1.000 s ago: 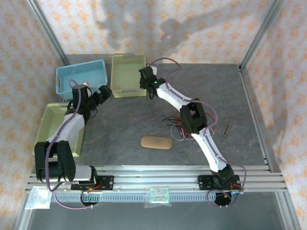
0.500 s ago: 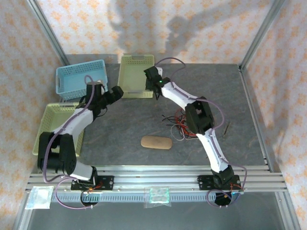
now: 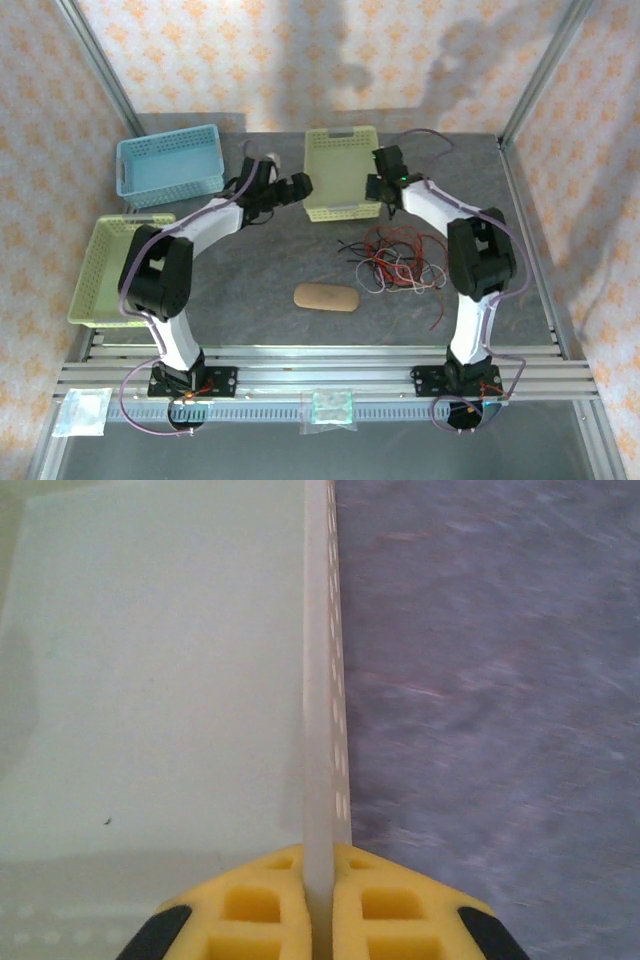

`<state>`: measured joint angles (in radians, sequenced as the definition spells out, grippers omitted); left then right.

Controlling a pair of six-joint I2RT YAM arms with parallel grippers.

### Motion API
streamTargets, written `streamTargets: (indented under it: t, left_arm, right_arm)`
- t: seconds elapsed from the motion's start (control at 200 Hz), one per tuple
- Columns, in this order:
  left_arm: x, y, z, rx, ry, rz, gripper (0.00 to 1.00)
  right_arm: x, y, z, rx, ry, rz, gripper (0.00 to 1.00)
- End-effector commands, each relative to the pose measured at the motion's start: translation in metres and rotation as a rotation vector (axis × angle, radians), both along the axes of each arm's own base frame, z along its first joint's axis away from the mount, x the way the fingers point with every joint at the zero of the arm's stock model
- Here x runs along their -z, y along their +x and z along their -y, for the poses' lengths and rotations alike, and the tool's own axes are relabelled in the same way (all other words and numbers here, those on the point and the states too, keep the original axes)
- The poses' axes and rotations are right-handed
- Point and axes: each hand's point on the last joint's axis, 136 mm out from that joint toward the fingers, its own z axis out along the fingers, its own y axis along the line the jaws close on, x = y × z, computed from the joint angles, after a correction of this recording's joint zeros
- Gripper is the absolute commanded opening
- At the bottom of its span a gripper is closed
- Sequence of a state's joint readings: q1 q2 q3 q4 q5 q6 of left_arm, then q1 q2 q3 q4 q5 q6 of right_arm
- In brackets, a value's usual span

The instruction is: Untangle the cables

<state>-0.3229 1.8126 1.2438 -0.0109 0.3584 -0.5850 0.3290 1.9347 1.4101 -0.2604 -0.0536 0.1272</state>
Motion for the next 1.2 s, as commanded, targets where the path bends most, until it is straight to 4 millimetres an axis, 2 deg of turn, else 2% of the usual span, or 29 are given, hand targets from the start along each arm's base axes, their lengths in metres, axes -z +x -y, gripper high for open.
streamTargets:
  t: [0.0,0.03,0.055,0.075,0.175,0.315,0.391,0.451,0.566,0.586,0.596,0.616,0.756,0.881,1.091,1.197]
  left_arm:
    - [-0.008,0.011,0.032,0.051,-0.001,0.019,0.99]
    - [-0.005,0.012,0.039,0.062,0.005,0.011,0.99]
    - [-0.011,0.013,0.045,0.073,0.002,0.022,0.99]
    - [0.001,0.013,0.050,0.084,0.011,0.002,0.99]
    - [0.002,0.013,0.069,0.121,0.004,0.008,0.99]
    - [0.009,0.012,0.078,0.131,0.011,-0.008,0.99]
    - [0.010,0.010,0.076,0.126,0.018,-0.013,0.99]
    - [0.009,0.008,0.074,0.123,0.026,-0.012,0.99]
    - [0.001,0.000,0.066,0.112,0.039,0.003,0.99]
    - [0.006,-0.002,0.063,0.104,0.051,-0.005,1.00]
    - [-0.005,-0.004,0.062,0.101,0.046,0.014,1.00]
    - [-0.010,-0.006,0.058,0.090,0.051,0.021,0.99]
    - [-0.038,-0.021,0.025,-0.014,0.111,0.071,1.00]
    - [-0.061,-0.037,-0.025,-0.163,0.162,0.114,1.00]
    - [-0.076,-0.073,-0.135,-0.480,0.171,0.108,0.99]
    - [-0.081,-0.094,-0.184,-0.607,0.172,0.113,1.00]
  right_arm:
    - [-0.017,0.002,0.034,0.001,0.000,0.051,0.02]
    - [-0.016,0.002,0.040,0.001,-0.004,0.052,0.02]
    - [-0.015,0.002,0.045,-0.004,-0.006,0.049,0.02]
    - [-0.015,0.003,0.047,-0.007,-0.007,0.045,0.02]
    - [-0.010,0.008,0.060,-0.014,-0.027,0.026,0.02]
    - [-0.005,0.014,0.068,-0.011,-0.022,0.015,0.06]
    - [-0.002,0.015,0.068,-0.011,-0.024,0.006,0.13]
    - [-0.001,0.015,0.069,-0.007,-0.028,0.000,0.23]
    - [-0.008,0.016,0.074,0.019,-0.043,0.013,0.40]
    - [-0.012,0.016,0.075,0.023,-0.041,0.021,0.43]
    - [-0.013,0.016,0.075,0.025,-0.040,0.025,0.45]
    - [-0.017,0.016,0.075,0.028,-0.038,0.032,0.48]
    - [-0.048,0.013,0.079,0.084,-0.027,0.106,0.62]
    - [-0.076,0.001,0.068,0.120,-0.020,0.182,0.66]
    - [-0.097,-0.030,0.014,0.087,0.063,0.253,0.67]
    - [-0.107,-0.040,-0.016,0.066,0.111,0.280,0.67]
